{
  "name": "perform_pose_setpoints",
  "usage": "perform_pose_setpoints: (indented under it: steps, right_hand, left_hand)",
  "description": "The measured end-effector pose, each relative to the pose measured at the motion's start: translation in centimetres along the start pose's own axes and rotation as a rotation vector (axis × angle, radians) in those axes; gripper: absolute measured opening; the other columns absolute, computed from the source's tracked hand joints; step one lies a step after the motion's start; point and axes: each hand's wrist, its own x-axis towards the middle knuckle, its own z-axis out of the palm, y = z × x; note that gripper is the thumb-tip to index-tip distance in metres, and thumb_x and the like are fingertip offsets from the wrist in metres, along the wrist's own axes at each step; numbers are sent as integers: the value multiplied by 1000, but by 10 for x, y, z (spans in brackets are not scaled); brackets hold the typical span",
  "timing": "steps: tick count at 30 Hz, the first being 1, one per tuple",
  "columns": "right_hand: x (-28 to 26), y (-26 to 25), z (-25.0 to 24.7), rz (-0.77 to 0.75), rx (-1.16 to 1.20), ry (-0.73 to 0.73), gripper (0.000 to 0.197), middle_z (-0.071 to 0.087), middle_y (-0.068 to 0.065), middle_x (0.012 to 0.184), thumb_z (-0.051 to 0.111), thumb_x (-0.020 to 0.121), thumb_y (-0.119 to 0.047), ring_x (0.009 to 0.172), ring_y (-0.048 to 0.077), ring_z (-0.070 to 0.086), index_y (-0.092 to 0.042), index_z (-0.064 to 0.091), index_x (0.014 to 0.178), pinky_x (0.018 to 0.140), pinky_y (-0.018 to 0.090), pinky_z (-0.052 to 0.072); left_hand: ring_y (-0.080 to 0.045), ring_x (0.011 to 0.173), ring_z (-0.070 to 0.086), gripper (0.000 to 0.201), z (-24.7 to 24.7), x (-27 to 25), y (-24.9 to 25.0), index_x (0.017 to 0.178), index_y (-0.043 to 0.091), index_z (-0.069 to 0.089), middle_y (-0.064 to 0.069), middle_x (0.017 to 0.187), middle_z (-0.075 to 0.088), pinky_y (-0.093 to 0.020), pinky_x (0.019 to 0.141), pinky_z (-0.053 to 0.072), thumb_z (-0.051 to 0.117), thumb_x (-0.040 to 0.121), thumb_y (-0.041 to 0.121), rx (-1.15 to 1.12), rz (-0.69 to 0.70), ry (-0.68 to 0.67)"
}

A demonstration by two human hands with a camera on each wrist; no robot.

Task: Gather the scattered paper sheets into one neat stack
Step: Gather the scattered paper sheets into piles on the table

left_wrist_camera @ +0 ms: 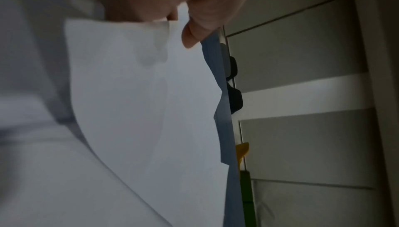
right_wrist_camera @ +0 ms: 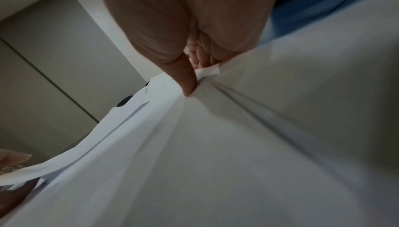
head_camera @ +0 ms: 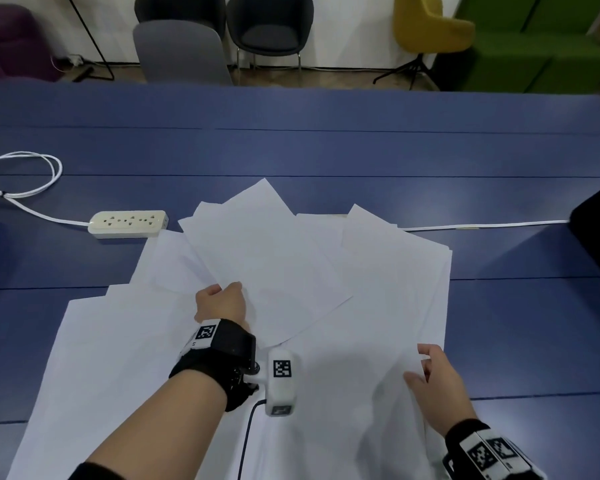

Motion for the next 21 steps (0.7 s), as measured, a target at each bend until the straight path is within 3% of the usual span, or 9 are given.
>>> perform_pose_setpoints:
  steps: [2, 5, 6, 8, 10, 12, 13, 16, 21]
  right_hand:
    - [0, 1, 0, 3, 6, -2, 42, 64, 11, 105, 58, 85, -10, 92, 25, 63, -20, 45, 125, 82, 38, 52]
    - [2, 2, 1, 7, 17, -11, 44, 63, 13, 111, 59, 85, -12, 96, 26, 63, -22, 44, 125, 88, 43, 53]
    - [2, 3, 1, 5, 16, -12, 44, 63, 13, 112, 60, 86, -12, 96, 27, 64, -22, 44, 126, 89, 44, 52]
    - [2, 3, 0, 3, 18, -13, 44, 63, 13, 112, 60, 86, -12, 97, 26, 63, -21, 44, 126, 90, 43, 52]
    - [2, 3, 1, 2, 14, -18, 43, 62, 13, 112, 59, 87, -11, 96, 26, 63, -21, 44, 126, 88, 40, 52]
    - [1, 3, 0, -3, 9, -14, 43, 63, 12, 112, 58, 88, -10, 96, 25, 63, -20, 44, 127, 85, 37, 51]
    - [1, 3, 0, -8, 8, -13, 43, 62, 12, 112, 58, 88, -10, 95, 25, 63, -19, 44, 127, 84, 35, 51]
    - [1, 3, 0, -14, 6, -13, 42, 63, 11, 112, 58, 88, -10, 95, 24, 64, -19, 44, 127, 82, 34, 51]
    - [-2, -1, -3, -29, 48, -11, 33, 68, 6, 93, 57, 87, -5, 83, 22, 66, -18, 49, 117, 70, 30, 52]
  left_hand:
    - [-19, 60, 51, 37, 2, 1, -1, 116, 12, 61, -15, 120, 59, -23, 48, 39, 66, 80, 20, -41, -39, 18]
    - [-18, 54, 41, 9, 7, -3, -2, 80, 10, 57, -9, 77, 52, -24, 48, 34, 59, 88, 14, -42, -103, -62]
    - [-19, 53, 39, 21, 10, -4, -2, 69, 12, 49, -6, 68, 46, -24, 49, 35, 58, 88, 13, -35, -120, -74]
    - [-22, 57, 46, 27, 13, -8, 0, 64, 12, 45, -5, 66, 45, -28, 52, 39, 60, 86, 15, -74, -191, -113]
    - [-25, 79, 58, 13, 17, -5, -1, 79, 6, 57, -8, 82, 55, -31, 64, 48, 62, 85, 16, -52, -160, -133]
    - [-29, 98, 63, 28, 18, -6, -1, 109, -1, 62, -13, 108, 65, -37, 80, 53, 60, 86, 15, 48, -23, -124]
    - [-31, 100, 64, 34, 17, -7, 0, 116, -1, 62, -14, 113, 66, -36, 85, 53, 58, 86, 15, 111, 58, -94]
    - [-32, 105, 63, 32, 6, -8, 13, 114, 0, 66, -16, 114, 68, -31, 90, 47, 57, 87, 14, 236, 236, 2]
    - [-34, 111, 61, 34, -33, 9, 43, 119, 0, 62, -20, 121, 65, -34, 95, 46, 56, 86, 10, 224, 323, 113]
